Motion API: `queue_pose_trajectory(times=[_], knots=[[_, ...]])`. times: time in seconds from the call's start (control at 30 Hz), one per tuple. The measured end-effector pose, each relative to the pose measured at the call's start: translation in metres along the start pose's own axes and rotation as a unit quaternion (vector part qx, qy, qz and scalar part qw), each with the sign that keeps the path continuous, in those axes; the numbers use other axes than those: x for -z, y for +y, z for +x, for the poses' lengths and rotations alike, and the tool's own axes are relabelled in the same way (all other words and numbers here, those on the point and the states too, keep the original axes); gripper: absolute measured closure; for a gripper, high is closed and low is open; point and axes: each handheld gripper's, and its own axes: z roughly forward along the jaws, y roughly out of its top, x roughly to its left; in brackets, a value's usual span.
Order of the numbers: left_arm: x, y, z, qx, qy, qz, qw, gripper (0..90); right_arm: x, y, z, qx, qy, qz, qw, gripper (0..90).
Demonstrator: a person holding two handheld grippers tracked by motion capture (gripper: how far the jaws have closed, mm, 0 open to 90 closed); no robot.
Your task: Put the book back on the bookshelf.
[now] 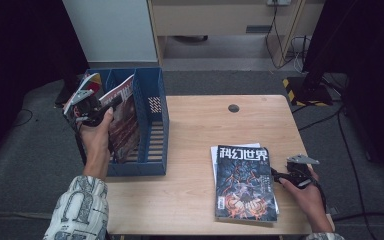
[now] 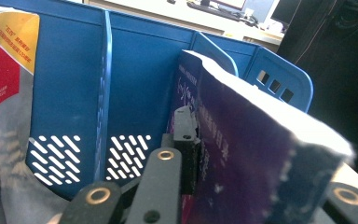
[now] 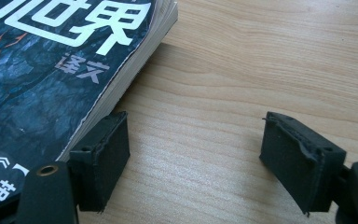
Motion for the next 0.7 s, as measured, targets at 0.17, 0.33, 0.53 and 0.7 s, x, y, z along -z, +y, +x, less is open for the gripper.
queue_pose_trajectory(times=[0.17, 0.33, 0.53, 0.7], knots=[[0.004, 0.004, -0.003, -0.006, 0.019, 0.027, 0.9994, 82.0, 0.000, 0.000, 0.000, 0.000, 0.000, 0.000, 1.0000, 23.6], [0.010, 0.011, -0.008, -0.036, 0.038, 0.081, 0.9953, 82.0, 0.000, 0.000, 0.000, 0.000, 0.000, 0.000, 1.0000, 23.6], [0.019, 0.012, -0.003, -0.040, 0.051, 0.102, 0.9927, 82.1, 0.000, 0.000, 0.000, 0.000, 0.000, 0.000, 1.0000, 23.6], [0.024, 0.010, 0.005, -0.034, 0.053, 0.107, 0.9923, 82.1, 0.000, 0.000, 0.000, 0.000, 0.000, 0.000, 1.0000, 23.6]])
